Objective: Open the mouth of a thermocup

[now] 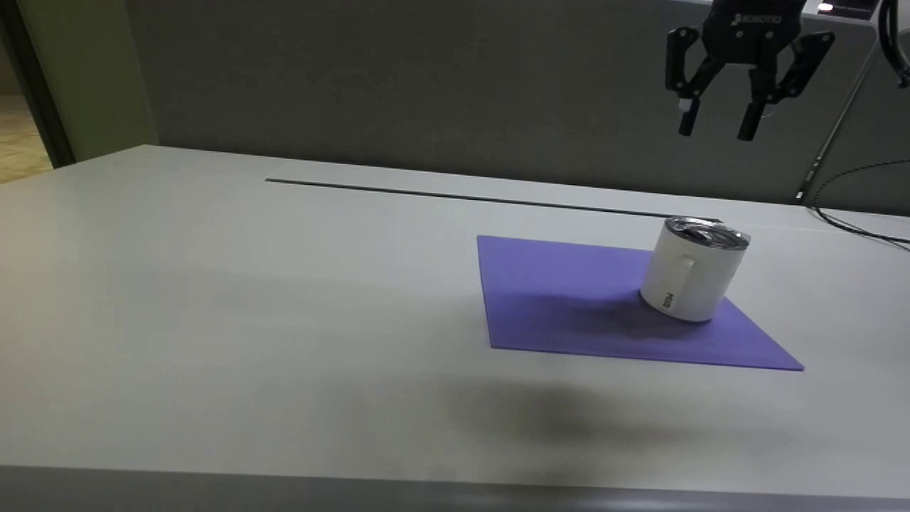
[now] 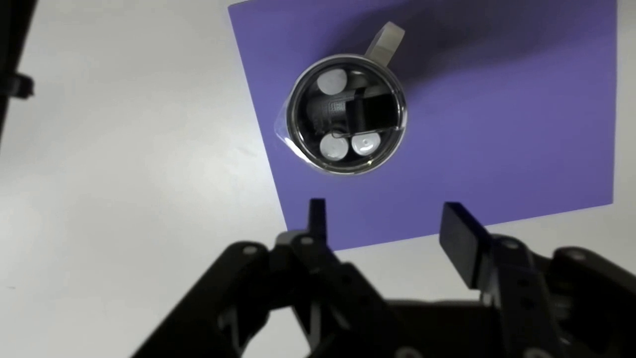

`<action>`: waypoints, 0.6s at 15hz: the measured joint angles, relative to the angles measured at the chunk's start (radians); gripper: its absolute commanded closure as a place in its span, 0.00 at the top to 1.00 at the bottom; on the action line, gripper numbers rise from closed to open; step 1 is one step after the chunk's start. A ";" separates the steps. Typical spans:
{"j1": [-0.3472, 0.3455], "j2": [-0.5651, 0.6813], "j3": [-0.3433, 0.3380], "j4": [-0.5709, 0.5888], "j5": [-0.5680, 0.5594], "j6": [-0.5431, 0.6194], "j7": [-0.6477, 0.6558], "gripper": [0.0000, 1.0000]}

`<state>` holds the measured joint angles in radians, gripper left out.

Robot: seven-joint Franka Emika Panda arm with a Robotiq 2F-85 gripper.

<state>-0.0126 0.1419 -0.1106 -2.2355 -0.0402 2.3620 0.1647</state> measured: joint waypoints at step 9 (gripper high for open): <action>-0.006 -0.017 0.000 0.011 0.000 -0.029 -0.012 1.00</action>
<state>-0.0185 0.1246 -0.1103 -2.2250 -0.0399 2.3326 0.1527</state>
